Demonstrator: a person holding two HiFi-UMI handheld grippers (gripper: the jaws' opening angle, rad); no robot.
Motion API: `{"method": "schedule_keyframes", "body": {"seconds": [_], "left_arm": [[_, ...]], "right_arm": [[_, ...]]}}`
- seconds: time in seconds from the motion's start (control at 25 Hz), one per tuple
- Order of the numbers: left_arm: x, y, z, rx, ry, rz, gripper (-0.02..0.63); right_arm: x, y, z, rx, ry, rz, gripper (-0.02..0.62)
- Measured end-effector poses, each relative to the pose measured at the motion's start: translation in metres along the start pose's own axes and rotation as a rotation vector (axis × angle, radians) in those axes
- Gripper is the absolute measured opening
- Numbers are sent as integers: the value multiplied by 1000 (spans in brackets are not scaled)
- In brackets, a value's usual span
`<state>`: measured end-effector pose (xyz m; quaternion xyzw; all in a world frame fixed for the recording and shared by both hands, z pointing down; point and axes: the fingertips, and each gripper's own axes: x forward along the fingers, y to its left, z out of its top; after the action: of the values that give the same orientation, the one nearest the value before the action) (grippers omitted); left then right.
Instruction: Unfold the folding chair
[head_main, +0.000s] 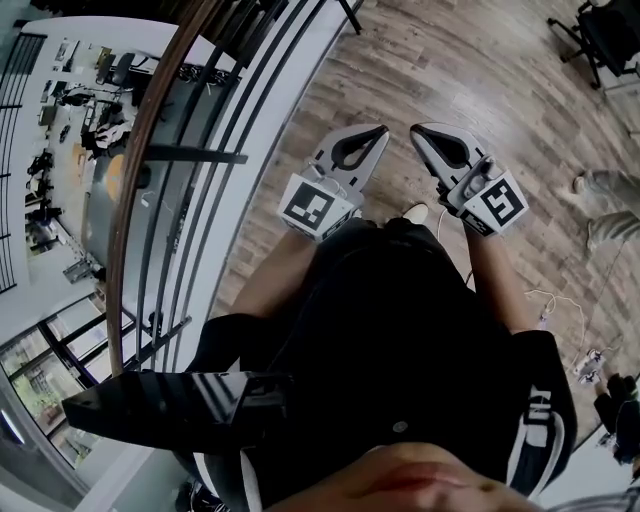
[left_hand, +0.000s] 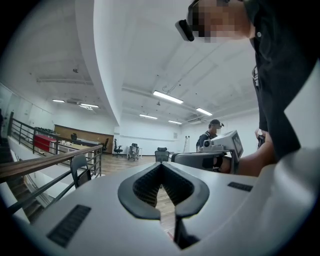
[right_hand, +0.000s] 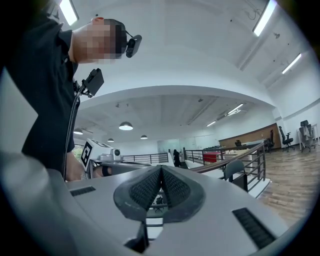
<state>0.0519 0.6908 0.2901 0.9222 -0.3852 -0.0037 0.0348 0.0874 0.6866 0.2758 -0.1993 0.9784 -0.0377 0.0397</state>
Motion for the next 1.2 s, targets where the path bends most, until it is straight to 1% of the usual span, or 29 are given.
{"method": "schedule_keyframes", "body": {"seconds": [0.24, 0.4, 0.56, 0.76, 0.96, 1.08, 1.2], "left_arm": [[21, -14, 3, 4, -6, 13, 3], [41, -21, 2, -2, 1, 25, 3], [66, -33, -4, 16, 2, 27, 3], [92, -39, -5, 28, 16, 60, 3], [102, -28, -10, 26, 60, 108, 3], [101, -17, -11, 11, 37, 87, 3], [97, 9, -10, -7, 22, 79, 3]], "right_arm": [[-22, -11, 8, -18, -20, -1, 6], [-39, -22, 8, -15, -24, 19, 6], [-54, -35, 2, -30, -22, 44, 6], [-64, -58, 5, -26, -34, 60, 6], [-56, -74, 4, -28, -20, 101, 6], [-41, -80, 0, -12, -13, 102, 6], [-17, -87, -3, -9, -6, 101, 6]]}}
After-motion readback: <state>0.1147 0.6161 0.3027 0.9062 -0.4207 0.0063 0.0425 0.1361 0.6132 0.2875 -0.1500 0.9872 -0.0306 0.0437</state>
